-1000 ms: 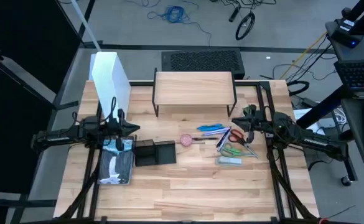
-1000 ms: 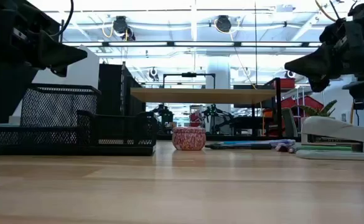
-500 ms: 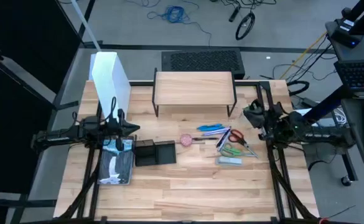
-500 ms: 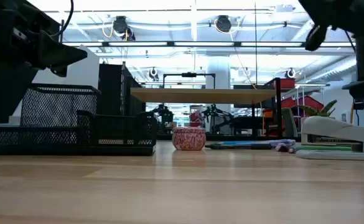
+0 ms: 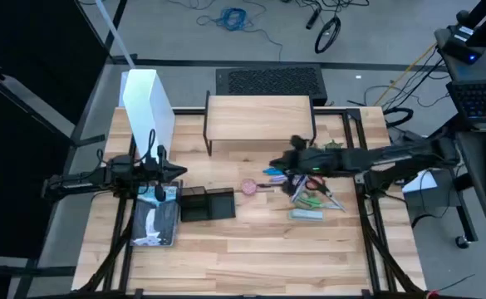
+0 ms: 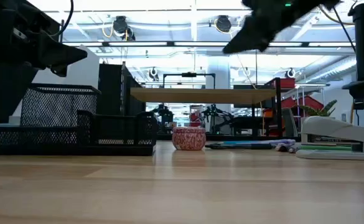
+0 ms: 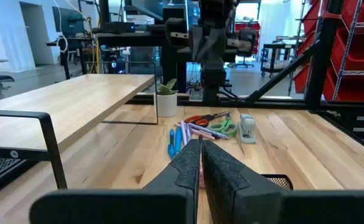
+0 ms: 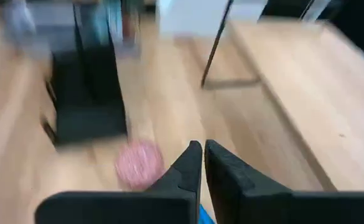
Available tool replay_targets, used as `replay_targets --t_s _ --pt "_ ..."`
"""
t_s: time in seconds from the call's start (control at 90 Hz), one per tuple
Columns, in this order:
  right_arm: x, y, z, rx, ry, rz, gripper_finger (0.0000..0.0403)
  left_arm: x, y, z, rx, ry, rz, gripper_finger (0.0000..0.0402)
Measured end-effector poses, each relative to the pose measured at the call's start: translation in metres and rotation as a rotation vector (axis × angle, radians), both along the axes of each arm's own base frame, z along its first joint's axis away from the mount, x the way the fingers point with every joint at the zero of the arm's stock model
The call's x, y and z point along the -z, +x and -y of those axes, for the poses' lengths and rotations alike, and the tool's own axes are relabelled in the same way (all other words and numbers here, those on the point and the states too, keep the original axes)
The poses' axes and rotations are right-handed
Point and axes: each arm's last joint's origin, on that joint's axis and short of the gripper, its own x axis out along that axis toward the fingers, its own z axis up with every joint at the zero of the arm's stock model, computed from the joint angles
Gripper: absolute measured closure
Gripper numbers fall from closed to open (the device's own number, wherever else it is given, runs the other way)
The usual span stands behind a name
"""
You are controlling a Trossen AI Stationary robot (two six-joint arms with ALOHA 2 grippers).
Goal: Stock shelves
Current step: Put the black pen into the desk organizer
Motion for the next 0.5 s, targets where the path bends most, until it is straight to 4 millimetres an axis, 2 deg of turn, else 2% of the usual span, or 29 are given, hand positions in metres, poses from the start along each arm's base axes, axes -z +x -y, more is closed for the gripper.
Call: replay_targets --t_s 0.1,0.233,0.367,0.5 --pt "-0.003 0.022 0.003 -0.038 -0.061 -0.148 0.0397 0.0 0.0 0.0 0.0 0.0 0.0 0.0398" --pt "-0.007 0.042 0.011 0.015 -0.03 -0.256 0.0397 0.0 0.0 0.0 0.0 0.0 0.0 0.0398" --pt "-0.006 0.049 0.018 0.066 0.007 -0.331 0.0387 0.0 0.0 0.0 0.0 0.0 0.0 0.0398" --pt "0.008 0.051 0.02 0.075 0.08 -0.403 0.0345 0.0 0.0 0.0 0.0 0.0 0.0 0.0398"
